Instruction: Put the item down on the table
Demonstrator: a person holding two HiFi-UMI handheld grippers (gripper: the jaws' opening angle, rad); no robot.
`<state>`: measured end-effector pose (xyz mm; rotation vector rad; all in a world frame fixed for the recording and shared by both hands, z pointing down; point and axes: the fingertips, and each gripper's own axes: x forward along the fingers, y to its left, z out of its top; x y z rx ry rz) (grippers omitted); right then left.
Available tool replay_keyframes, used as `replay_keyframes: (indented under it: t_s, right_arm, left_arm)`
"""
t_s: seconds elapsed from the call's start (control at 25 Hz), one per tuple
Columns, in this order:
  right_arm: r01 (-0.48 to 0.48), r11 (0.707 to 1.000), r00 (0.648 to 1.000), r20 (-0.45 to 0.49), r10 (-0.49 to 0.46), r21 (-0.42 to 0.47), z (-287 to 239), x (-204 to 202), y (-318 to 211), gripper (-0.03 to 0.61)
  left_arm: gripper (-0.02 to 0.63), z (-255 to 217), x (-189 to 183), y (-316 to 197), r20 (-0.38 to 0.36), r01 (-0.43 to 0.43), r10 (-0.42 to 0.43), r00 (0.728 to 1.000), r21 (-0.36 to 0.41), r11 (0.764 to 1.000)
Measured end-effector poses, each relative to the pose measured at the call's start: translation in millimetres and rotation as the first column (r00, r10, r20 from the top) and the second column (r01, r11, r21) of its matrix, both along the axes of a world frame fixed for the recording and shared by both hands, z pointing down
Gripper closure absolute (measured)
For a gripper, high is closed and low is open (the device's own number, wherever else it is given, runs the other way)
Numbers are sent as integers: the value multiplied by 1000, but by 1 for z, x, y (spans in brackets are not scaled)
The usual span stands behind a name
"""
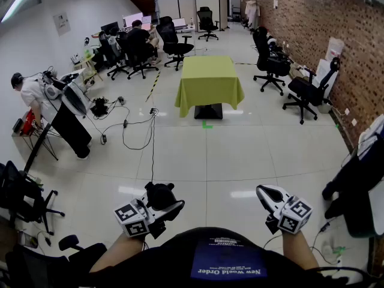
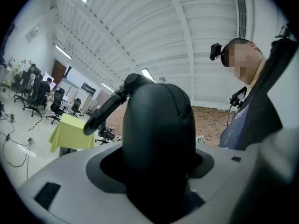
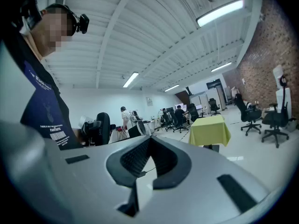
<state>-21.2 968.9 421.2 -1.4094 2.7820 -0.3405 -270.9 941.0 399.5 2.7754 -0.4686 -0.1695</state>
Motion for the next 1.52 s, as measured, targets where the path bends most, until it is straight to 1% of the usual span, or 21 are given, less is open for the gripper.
replay_keyframes:
  t_s: [0.2,0.36,0.64,0.72,0.84,0.96,1.08,1.24,1.4,1.52]
  right_arm:
    - [-15,1000,1000,1,15,4,0,31,4,591]
    - [-24,1000,1000,-2,24,3,2,67,10,591]
    - [-62,998,998,-2,62,-15,8,123,16,591]
    - [-80,996,997,5,81,-24,10,135,14,591]
    - [-90,995,996,9,90,-36,14,140,6,591]
    - [-82,996,997,1,82,-45,17,133,-11,591]
    - [-71,996,997,-14,71,-45,16,113,-37,591]
    - [-71,997,997,-16,70,-30,7,79,-88,591]
    - [-42,999,999,-13,42,-19,-5,30,-149,591]
    - [-28,1000,1000,-3,28,-10,-11,-3,-197,591]
  left_arm:
    - [295,-3,30,1,-3,-11,11,1000,7,1000]
    - [295,-2,67,2,-7,-19,19,1000,0,1000]
    - [295,6,124,-1,-9,-62,62,998,-23,998]
    - [295,7,135,-4,-7,-80,79,997,-31,996]
    - [295,8,141,-12,2,-96,96,995,-27,995]
    - [295,10,136,-32,-9,-92,92,996,-32,995]
    - [295,14,119,-57,-21,-94,93,995,-41,995]
    - [295,12,82,-106,-19,-97,96,995,-31,995]
    - [295,5,38,-167,-8,-87,87,996,-16,996]
    - [295,3,2,-211,-12,-65,65,998,-8,998]
